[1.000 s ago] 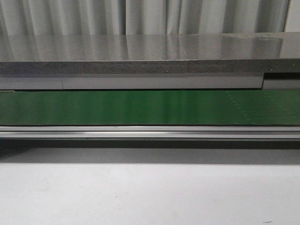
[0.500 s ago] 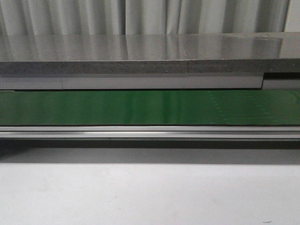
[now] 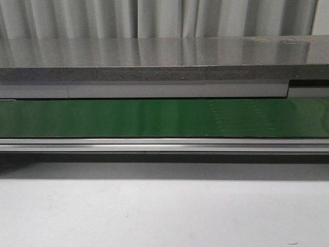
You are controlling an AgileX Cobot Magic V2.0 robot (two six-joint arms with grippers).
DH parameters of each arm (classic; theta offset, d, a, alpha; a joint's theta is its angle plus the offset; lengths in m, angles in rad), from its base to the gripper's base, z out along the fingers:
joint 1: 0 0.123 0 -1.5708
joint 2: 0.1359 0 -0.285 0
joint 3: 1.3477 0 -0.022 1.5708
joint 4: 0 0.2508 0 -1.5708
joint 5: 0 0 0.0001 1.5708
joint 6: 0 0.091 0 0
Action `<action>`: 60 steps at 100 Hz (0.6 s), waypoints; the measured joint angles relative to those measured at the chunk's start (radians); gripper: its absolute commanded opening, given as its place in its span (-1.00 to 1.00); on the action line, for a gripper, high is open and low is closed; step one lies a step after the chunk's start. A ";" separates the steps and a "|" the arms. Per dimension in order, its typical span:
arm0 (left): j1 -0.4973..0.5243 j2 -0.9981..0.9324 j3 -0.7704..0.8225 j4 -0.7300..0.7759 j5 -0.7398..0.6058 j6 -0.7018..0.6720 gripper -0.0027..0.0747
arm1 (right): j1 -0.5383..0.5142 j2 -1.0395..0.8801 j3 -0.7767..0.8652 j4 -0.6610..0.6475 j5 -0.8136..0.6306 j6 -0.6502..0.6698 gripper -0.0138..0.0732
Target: Move button from right to left
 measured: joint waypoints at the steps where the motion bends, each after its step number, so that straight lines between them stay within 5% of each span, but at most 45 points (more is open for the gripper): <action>1: 0.000 0.000 0.000 0.000 0.000 0.000 -0.92 | 0.000 0.000 0.000 0.000 0.000 0.000 -0.84; 33: 0.000 0.000 0.003 0.000 -0.008 0.000 -0.92 | 0.000 0.000 0.000 0.000 0.000 0.000 -0.84; 60: 0.000 -0.044 0.130 0.044 -0.191 0.000 -0.92 | 0.000 0.000 0.000 0.000 0.000 0.000 -0.84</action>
